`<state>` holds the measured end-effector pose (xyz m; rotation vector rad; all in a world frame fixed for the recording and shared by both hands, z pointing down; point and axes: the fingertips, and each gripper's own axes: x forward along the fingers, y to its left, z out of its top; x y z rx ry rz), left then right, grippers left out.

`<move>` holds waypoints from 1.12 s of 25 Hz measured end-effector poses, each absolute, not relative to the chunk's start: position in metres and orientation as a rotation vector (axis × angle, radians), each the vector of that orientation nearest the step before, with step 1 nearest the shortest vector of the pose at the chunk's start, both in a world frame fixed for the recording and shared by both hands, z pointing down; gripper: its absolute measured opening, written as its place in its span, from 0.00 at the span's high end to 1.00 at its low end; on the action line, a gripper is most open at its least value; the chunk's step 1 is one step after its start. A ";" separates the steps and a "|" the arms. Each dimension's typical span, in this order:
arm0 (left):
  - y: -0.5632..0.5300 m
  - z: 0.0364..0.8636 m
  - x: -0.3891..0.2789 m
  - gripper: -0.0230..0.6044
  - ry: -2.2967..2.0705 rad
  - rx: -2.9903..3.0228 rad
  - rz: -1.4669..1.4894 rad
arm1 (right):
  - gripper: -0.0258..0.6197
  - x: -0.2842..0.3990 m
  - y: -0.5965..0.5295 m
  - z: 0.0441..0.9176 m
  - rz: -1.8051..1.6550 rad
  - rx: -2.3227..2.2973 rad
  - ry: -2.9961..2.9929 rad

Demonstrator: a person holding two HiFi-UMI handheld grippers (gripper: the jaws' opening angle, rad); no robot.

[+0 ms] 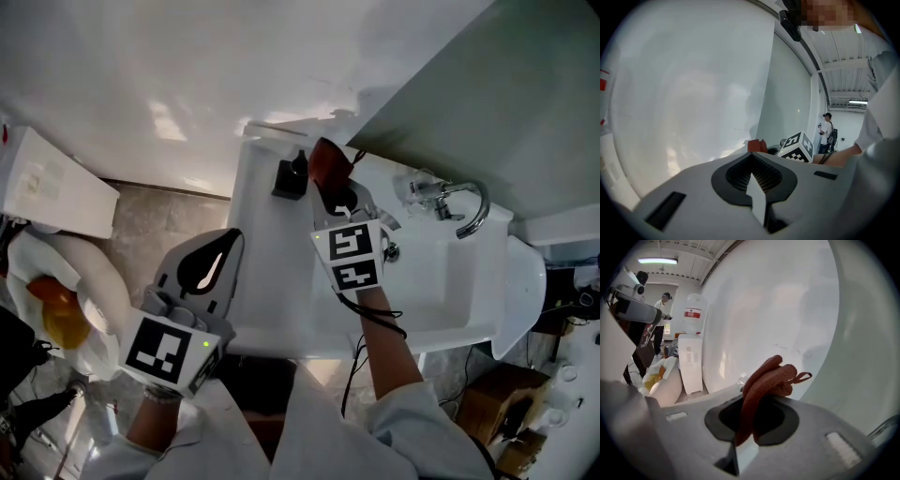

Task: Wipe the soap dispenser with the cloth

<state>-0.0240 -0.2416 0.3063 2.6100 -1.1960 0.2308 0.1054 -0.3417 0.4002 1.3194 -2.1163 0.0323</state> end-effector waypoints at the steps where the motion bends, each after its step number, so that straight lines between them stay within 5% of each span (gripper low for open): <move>1: -0.242 0.307 -0.023 0.96 -1.193 2.612 0.237 | 0.87 0.105 -0.343 0.403 0.034 1.316 -2.112; 28: -0.253 0.330 -0.040 0.96 -1.166 2.563 0.297 | 0.87 0.084 -0.332 0.476 -0.084 1.295 -1.911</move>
